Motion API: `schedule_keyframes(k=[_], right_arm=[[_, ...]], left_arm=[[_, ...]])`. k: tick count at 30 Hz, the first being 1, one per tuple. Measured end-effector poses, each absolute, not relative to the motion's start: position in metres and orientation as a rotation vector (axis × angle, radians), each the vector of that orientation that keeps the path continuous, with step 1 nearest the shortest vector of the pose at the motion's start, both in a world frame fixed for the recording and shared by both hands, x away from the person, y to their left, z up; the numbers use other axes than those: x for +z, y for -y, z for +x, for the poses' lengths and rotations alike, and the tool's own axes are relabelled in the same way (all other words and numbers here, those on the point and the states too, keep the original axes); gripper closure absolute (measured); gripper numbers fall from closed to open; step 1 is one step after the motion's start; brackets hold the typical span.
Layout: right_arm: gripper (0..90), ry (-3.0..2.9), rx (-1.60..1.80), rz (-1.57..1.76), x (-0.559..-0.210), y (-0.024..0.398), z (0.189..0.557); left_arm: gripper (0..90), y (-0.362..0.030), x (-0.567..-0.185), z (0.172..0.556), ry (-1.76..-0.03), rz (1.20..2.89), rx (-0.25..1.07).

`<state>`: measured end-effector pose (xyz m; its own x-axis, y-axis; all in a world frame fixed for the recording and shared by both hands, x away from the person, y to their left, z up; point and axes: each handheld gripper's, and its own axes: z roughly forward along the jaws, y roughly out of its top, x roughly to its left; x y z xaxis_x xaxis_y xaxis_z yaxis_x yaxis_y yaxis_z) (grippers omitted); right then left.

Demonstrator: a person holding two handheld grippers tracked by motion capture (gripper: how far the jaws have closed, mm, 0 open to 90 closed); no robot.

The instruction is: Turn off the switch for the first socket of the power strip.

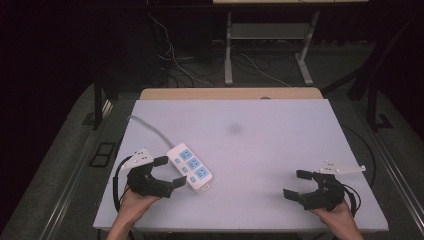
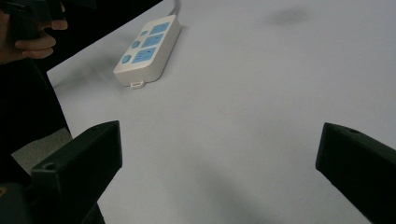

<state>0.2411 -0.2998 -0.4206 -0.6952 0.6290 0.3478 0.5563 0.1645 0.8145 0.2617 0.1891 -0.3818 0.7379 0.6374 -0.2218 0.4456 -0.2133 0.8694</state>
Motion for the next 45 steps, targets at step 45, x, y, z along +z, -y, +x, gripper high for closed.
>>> schedule_keyframes(k=[45], right_arm=[[0.2,-2.345,1.574,1.196,-0.42,0.302,0.24]], left_arm=[[1.3,-0.198,-0.365,0.313,-0.878,2.039,0.212]])
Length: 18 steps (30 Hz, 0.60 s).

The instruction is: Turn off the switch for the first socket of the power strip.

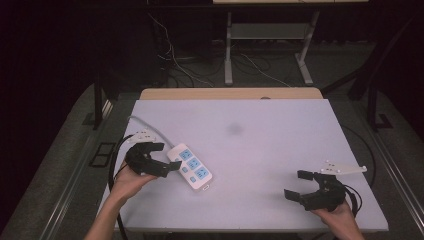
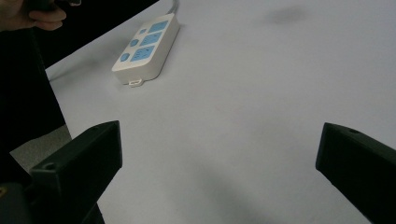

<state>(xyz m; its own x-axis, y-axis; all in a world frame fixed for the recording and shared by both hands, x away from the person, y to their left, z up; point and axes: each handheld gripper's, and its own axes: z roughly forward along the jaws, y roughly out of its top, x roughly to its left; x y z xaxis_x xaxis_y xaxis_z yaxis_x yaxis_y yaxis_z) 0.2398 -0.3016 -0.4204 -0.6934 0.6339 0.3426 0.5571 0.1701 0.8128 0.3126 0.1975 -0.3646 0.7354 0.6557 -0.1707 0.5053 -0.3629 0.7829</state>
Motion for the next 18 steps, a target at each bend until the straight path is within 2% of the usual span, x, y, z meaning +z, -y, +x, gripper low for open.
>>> schedule_keyframes(k=[11,18], right_arm=[[0.2,-2.344,1.572,1.196,-0.42,0.302,0.239],[0.2,-2.348,1.569,1.191,-0.42,0.302,0.239]], left_arm=[[3.7,-0.2,-0.364,0.329,-0.905,2.077,0.211],[8.7,-0.208,-0.367,0.339,-0.929,2.07,0.184]])
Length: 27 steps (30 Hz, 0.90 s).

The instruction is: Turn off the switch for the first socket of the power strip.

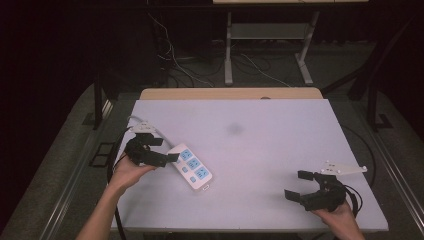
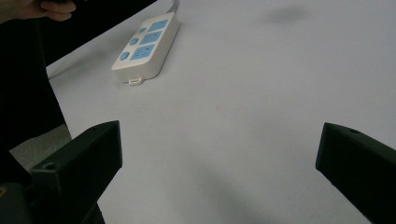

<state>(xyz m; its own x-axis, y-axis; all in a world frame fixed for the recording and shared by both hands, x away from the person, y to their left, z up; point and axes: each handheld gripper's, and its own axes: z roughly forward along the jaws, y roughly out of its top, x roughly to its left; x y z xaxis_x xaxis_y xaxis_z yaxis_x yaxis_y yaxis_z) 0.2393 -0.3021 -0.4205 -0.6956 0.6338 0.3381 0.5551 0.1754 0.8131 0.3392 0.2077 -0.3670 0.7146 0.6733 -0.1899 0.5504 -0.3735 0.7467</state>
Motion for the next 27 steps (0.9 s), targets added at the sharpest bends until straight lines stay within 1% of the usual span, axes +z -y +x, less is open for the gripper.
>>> schedule_keyframes(k=[6,10,12,13,14,16,17,21,24,25,26,27], right_arm=[[0.2,-2.35,1.567,1.191,-0.421,0.302,0.24],[0.2,-2.35,1.565,1.194,-0.421,0.303,0.239],[0.2,-2.351,1.565,1.195,-0.421,0.303,0.239],[0.2,-2.352,1.563,1.193,-0.421,0.302,0.24],[0.2,-2.352,1.563,1.193,-0.421,0.302,0.24],[0.2,-2.355,1.558,1.186,-0.421,0.302,0.239],[0.2,-2.355,1.558,1.186,-0.421,0.302,0.239],[0.2,-2.361,1.552,1.183,-0.422,0.301,0.239],[0.2,-2.363,1.547,1.181,-0.422,0.301,0.239],[0.2,-2.363,1.546,1.183,-0.422,0.301,0.239],[0.2,-2.363,1.546,1.183,-0.422,0.301,0.239],[0.2,-2.363,1.543,1.182,-0.422,0.301,0.239]], left_arm=[[15.6,-0.21,-0.37,0.345,-0.939,2.084,0.166],[26.6,-0.211,-0.37,0.348,-0.922,2.099,0.159],[34.4,-0.21,-0.37,0.35,-0.91,2.101,0.157],[39.8,-0.209,-0.369,0.351,-0.902,2.109,0.154],[39.8,-0.209,-0.369,0.351,-0.893,2.114,0.154],[45.7,-0.208,-0.369,0.353,-0.879,2.124,0.157],[45.7,-0.207,-0.369,0.353,-0.882,2.123,0.156],[56.1,-0.205,-0.371,0.357,-0.867,2.15,0.138],[66.9,-0.204,-0.373,0.359,-0.855,2.163,0.105],[75.2,-0.204,-0.373,0.36,-0.851,2.164,0.098],[75.2,-0.203,-0.374,0.361,-0.854,2.162,0.088],[84.3,-0.203,-0.374,0.361,-0.851,2.163,0.079]])
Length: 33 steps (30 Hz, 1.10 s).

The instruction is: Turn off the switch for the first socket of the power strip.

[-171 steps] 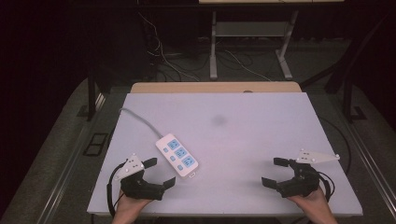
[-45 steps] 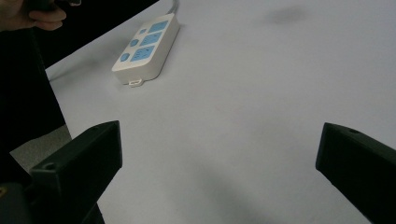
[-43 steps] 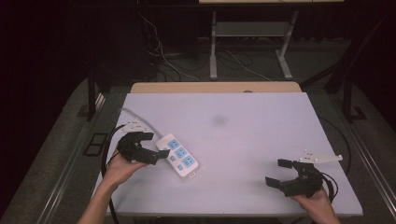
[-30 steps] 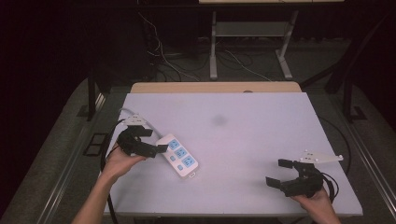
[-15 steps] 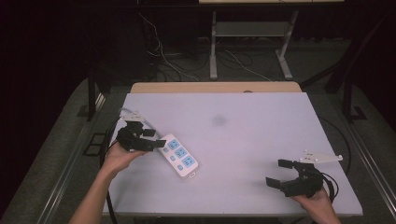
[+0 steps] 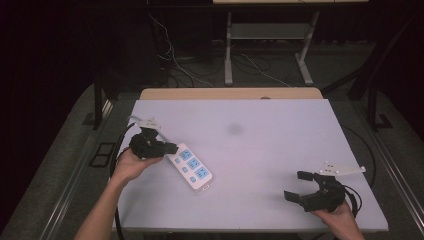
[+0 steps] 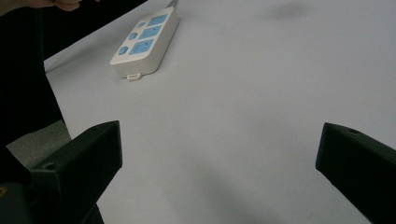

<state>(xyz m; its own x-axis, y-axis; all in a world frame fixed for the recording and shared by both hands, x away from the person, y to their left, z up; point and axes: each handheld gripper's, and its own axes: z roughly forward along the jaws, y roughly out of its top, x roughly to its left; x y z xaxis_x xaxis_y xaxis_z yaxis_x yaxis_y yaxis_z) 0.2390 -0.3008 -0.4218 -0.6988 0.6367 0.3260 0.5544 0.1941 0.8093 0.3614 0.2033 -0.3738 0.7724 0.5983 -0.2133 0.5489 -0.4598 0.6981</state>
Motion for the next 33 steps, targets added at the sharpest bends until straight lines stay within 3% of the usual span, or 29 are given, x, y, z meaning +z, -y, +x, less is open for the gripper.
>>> schedule_keyframes(k=[3,33], right_arm=[[0.2,-2.363,1.542,1.182,-0.422,0.301,0.239],[0.2,-2.369,1.531,1.182,-0.423,0.3,0.239]], left_arm=[[89.0,-0.202,-0.375,0.363,-0.845,2.182,0.061],[89.5,-0.18,-0.398,0.374,-0.862,2.384,0.029]])
